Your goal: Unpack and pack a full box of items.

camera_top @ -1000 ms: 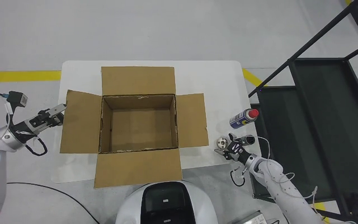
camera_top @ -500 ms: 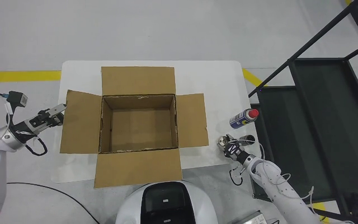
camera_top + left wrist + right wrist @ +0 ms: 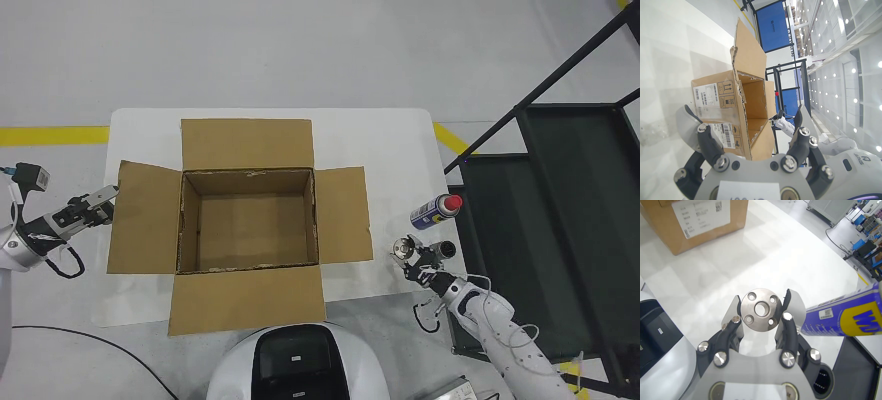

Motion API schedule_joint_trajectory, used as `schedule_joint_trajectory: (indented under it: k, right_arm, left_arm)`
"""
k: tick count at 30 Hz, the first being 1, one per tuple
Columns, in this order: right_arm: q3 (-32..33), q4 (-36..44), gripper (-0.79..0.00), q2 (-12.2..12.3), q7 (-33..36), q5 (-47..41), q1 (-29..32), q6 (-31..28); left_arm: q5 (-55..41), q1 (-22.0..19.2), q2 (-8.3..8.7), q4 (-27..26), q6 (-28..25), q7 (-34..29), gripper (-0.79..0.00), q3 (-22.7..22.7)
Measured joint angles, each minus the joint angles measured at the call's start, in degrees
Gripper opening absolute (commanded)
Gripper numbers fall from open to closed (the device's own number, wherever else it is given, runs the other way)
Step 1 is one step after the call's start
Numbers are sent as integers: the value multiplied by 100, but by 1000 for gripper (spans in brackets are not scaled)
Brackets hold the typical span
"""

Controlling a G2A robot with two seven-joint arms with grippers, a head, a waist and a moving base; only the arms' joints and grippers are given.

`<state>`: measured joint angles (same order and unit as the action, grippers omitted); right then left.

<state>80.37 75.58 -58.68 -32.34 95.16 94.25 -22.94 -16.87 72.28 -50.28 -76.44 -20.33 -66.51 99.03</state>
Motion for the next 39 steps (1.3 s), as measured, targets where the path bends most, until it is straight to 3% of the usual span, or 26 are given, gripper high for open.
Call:
schedule_joint_trajectory:
  k: [5, 10, 16, 26, 39]
  right_arm:
    - [457, 1078, -785, 102, 499, -144, 272, -552]
    - [797, 2003, -785, 152, 894, -258, 396, -740]
    - [695, 2700, -785, 156, 1449, -259, 218, -996]
    - [-269, 3052, -785, 45, 2702, -819, -683, -1570]
    - [-300, 3037, -785, 41, 2719, -866, -706, -1600]
  left_arm:
    - [0, 0, 0, 0, 0, 0, 0, 0]
    - [0, 0, 0, 0, 0, 0, 0, 0]
    - [0, 0, 0, 0, 0, 0, 0, 0]
    - [0, 0, 0, 0, 0, 0, 0, 0]
    - [0, 0, 0, 0, 0, 0, 0, 0]
